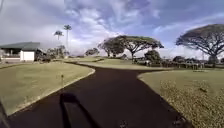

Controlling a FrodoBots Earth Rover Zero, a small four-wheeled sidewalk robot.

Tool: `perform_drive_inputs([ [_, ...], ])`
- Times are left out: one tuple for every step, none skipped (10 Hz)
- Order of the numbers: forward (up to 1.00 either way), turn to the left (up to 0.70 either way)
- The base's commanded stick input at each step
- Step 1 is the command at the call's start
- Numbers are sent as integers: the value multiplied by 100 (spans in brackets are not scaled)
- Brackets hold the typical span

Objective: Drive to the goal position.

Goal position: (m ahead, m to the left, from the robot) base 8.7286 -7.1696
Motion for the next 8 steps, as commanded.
perform_drive_inputs([
  [70, 0],
  [70, 0],
  [70, 0],
  [70, 0],
  [70, 0],
  [70, 0],
  [70, 0],
  [70, 0],
])
